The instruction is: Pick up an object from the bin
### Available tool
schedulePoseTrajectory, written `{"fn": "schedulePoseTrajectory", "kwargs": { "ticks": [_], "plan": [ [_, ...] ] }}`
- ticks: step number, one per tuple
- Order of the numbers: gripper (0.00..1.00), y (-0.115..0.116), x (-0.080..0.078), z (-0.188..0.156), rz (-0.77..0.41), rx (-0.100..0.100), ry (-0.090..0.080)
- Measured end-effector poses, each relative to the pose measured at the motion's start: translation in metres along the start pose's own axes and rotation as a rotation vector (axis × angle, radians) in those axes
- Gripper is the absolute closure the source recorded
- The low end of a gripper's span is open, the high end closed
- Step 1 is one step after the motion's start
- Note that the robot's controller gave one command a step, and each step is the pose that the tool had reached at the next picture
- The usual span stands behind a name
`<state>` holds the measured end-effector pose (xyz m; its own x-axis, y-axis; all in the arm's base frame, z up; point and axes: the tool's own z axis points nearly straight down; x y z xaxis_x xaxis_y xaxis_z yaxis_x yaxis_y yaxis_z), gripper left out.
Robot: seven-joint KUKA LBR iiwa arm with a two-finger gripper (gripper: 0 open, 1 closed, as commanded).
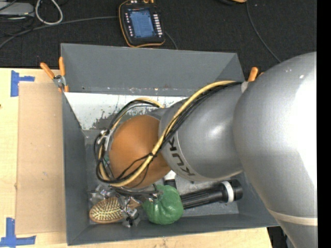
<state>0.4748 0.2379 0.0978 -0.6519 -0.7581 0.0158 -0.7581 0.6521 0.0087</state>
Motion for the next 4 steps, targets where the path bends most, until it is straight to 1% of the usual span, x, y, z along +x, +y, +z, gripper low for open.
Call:
{"fn": "schedulePoseTrajectory", "kwargs": {
  "ticks": [1,2,4],
  "plan": [
    [0.0,-0.0216,0.0044,0.0275,0.052,0.009,-0.02],
    [1.0,-0.0222,0.0065,0.0258,-0.092,0.009,-0.021],
    [1.0,-0.0215,0.0073,0.0264,-0.089,0.006,-0.018]
  ]
}}
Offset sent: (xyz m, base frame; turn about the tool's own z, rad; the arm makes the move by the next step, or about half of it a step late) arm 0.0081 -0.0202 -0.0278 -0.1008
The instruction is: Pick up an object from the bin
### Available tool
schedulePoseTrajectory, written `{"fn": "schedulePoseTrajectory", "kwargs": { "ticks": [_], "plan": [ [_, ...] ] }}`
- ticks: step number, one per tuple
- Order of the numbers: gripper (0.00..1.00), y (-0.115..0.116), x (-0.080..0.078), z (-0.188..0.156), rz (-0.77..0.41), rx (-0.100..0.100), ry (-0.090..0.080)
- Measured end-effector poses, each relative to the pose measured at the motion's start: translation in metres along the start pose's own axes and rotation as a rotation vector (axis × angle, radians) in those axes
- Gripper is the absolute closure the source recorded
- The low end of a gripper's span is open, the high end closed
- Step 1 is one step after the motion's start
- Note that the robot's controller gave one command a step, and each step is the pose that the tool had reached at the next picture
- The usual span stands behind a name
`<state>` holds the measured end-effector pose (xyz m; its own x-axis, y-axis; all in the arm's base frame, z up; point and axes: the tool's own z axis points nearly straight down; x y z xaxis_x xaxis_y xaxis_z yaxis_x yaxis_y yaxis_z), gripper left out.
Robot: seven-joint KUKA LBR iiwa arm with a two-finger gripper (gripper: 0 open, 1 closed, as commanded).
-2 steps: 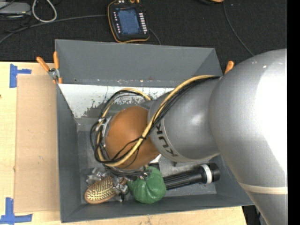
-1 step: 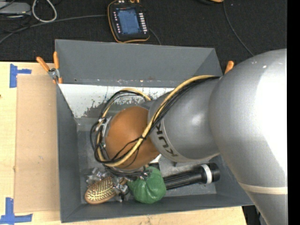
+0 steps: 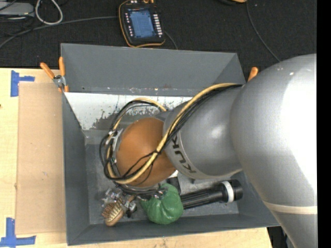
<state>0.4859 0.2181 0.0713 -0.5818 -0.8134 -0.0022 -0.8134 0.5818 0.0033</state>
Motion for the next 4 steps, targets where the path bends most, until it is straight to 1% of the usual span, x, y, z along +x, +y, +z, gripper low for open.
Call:
{"fn": "schedulePoseTrajectory", "kwargs": {
  "ticks": [1,2,3,4],
  "plan": [
    [1.0,0.002,0.002,-0.029,0.002,-0.004,0.006],
    [1.0,0.002,0.001,-0.046,0.006,-0.004,0.005],
    [1.0,0.003,0.001,-0.049,0.009,-0.005,0.005],
    [1.0,0.004,0.003,-0.069,0.012,-0.01,0.012]
  ]
}}
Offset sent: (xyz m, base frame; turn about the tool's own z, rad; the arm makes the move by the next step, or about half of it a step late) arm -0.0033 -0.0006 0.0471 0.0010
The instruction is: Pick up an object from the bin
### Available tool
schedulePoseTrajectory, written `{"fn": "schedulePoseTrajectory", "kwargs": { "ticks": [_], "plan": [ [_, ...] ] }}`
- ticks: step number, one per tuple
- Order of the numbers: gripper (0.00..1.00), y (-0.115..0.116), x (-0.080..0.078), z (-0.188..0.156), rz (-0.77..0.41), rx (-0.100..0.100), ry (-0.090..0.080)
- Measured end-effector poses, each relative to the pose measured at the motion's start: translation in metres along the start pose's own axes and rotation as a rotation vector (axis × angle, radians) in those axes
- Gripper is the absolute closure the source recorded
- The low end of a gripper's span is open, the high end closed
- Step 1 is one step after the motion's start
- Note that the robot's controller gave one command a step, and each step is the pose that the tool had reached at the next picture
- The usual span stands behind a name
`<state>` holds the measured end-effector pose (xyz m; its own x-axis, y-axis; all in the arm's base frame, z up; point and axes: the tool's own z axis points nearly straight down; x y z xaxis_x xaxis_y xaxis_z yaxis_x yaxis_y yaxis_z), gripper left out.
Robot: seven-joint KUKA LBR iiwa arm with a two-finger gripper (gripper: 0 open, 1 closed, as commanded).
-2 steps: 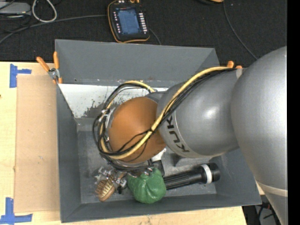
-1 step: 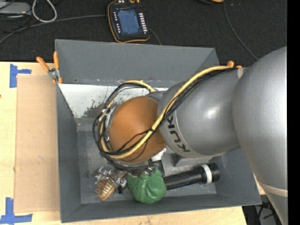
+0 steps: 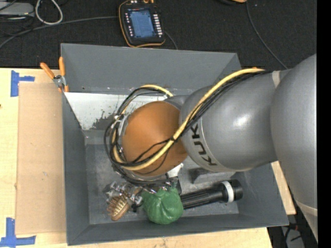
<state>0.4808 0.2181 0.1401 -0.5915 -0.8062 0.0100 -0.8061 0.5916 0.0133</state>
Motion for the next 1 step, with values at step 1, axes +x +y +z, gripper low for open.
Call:
{"fn": "schedulePoseTrajectory", "kwargs": {
  "ticks": [1],
  "plan": [
    [1.0,-0.0007,-0.0013,-0.0294,-0.001,0.004,-0.006]
  ]
}}
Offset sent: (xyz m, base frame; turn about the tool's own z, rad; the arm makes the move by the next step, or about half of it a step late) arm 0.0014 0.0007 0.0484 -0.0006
